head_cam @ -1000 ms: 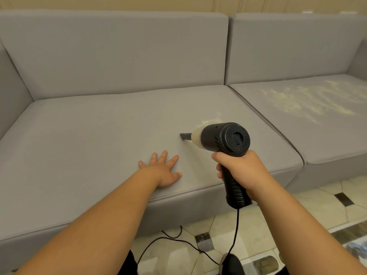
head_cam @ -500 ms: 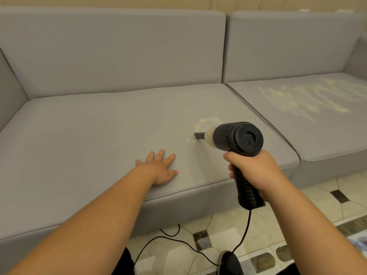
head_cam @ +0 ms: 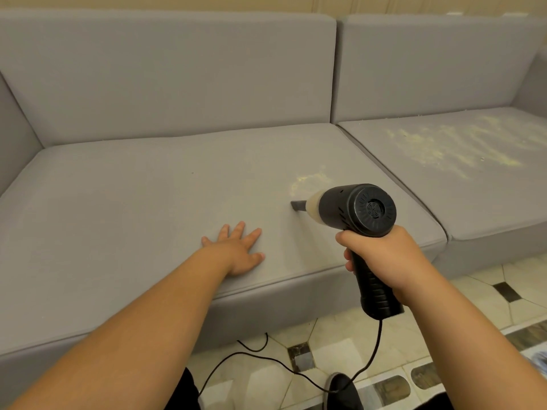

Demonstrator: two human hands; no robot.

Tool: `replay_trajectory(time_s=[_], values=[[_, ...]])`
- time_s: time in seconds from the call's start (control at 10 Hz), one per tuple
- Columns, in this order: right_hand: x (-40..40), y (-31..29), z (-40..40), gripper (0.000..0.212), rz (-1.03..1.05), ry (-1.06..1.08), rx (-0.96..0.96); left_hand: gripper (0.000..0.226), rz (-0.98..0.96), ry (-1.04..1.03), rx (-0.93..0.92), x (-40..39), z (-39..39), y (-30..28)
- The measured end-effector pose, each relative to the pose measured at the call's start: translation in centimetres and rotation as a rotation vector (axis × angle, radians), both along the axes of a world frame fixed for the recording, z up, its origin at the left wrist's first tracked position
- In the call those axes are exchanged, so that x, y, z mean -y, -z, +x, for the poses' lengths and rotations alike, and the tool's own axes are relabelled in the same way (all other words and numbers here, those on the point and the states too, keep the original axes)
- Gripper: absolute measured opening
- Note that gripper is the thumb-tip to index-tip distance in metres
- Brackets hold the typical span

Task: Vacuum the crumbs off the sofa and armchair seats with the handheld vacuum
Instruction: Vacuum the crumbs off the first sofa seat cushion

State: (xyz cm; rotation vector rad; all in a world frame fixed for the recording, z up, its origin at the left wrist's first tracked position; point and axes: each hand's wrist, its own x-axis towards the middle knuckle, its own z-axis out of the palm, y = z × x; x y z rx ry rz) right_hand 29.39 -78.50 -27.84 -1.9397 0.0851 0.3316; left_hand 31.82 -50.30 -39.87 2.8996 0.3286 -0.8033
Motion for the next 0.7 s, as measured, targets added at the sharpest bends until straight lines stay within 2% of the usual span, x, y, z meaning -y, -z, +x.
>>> replay_trajectory(time_s=[0.1, 0.3, 0.6, 0.7], values=[[-0.6, -0.1, -0.3, 0.018, -0.04, -0.073, 0.0, 0.074, 0.001, -0.003, -0.003, 0.1, -0.1, -0.1], [0.5, -1.0, 0.0, 0.017, -0.043, -0.025, 0.045, 0.072, -0.002, -0.003, 0.003, 0.0, 0.1, 0.2], [-0.3, -0.7, -0.1, 0.017, -0.101, -0.139, 0.005, 0.073, 0.002, -0.012, 0.002, 0.5, 0.5, 0.2], [-0.9, -0.3, 1.7, 0.018, -0.091, -0.054, 0.037, 0.072, 0.006, 0.006, 0.027, 0.9, 1.1, 0.5]])
